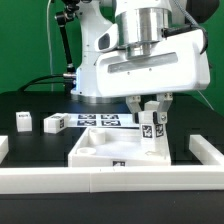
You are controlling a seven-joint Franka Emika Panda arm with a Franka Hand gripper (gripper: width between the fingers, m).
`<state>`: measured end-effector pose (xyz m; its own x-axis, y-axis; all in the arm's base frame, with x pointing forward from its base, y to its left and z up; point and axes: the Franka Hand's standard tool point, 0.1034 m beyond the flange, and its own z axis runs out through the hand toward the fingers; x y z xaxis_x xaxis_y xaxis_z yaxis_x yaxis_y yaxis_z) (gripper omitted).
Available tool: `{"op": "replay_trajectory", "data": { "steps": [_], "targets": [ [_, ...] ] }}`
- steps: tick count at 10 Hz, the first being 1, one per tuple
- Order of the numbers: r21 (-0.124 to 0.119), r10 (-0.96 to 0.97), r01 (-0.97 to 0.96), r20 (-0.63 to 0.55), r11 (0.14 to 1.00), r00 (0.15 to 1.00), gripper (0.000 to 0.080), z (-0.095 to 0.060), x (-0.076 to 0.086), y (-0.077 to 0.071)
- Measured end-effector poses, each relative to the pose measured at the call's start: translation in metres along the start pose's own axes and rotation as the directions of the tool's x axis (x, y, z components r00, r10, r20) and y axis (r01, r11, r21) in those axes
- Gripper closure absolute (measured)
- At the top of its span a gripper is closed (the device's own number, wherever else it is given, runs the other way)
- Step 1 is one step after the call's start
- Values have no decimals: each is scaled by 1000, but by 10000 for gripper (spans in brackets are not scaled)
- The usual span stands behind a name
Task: Assemble square table
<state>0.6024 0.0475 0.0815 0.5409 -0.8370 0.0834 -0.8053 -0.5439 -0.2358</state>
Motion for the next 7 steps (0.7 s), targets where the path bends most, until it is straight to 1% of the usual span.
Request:
{"op": "replay_trajectory", "data": {
  "steps": [2, 6, 7],
  "targets": [
    [-6, 195, -195, 22, 981, 981, 509, 0, -6, -3],
    [-9, 372, -371, 27, 928, 928, 509, 1, -8, -3],
    [-8, 367, -367, 27, 930, 930, 410, 1, -8, -3]
  ]
}}
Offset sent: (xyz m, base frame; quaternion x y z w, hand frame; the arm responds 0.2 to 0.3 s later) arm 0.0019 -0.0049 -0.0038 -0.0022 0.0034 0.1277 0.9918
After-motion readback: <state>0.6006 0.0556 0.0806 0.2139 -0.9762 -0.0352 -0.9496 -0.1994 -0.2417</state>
